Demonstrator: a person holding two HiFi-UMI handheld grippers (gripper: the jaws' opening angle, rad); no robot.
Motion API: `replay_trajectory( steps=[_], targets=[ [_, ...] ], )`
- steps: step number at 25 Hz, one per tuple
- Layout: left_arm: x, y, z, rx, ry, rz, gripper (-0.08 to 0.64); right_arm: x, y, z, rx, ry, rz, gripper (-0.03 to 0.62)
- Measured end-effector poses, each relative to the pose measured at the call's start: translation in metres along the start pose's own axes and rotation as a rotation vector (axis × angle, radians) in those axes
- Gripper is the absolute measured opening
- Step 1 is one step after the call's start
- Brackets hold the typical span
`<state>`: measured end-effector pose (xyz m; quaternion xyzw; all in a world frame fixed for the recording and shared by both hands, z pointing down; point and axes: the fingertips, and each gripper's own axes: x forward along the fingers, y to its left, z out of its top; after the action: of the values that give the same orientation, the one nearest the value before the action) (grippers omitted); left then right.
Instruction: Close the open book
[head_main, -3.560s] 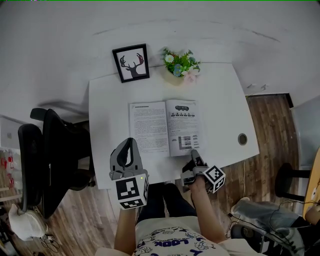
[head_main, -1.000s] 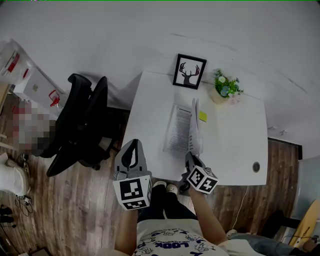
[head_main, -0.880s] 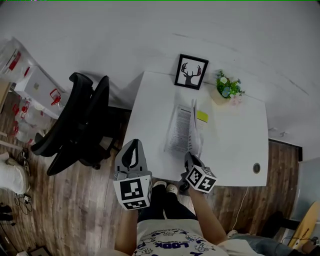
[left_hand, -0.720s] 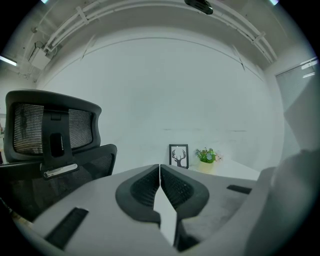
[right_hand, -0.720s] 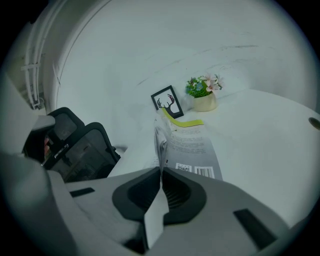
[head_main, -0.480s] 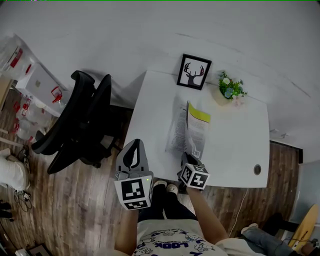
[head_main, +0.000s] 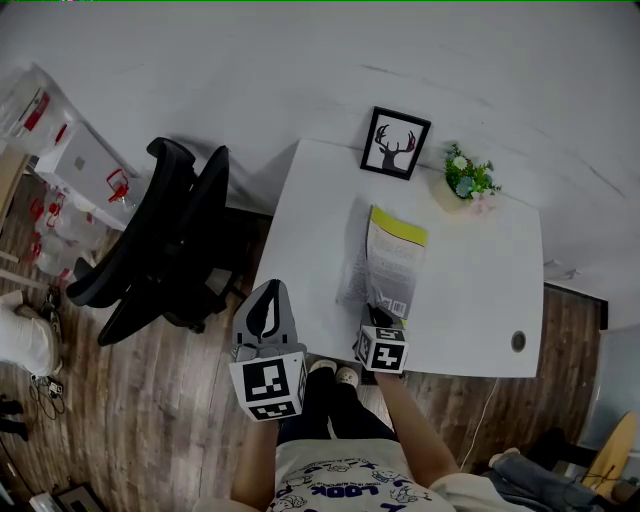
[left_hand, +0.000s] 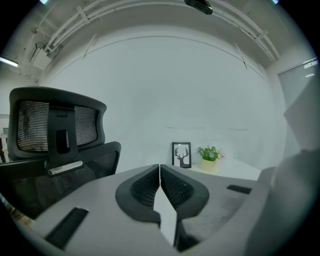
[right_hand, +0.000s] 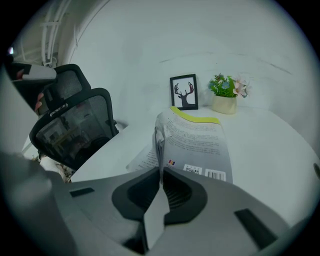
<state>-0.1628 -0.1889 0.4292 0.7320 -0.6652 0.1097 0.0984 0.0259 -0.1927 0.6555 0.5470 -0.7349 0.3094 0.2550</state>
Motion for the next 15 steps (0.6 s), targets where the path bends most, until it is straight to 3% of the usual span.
replay_trajectory(
  steps=[9,15],
  targets=[
    [-0.001,0.006,-0.001,-0.004,0.004,0.016,0.028,0.01,0.006,-0.004,-0.021,0.035,0.023,0.04],
    [-0.001,0.006,-0.002,-0.005,0.006,0.013,0.028,0.011,0.013,-0.004,-0.024,0.033,0.06,0.094]
  ],
)
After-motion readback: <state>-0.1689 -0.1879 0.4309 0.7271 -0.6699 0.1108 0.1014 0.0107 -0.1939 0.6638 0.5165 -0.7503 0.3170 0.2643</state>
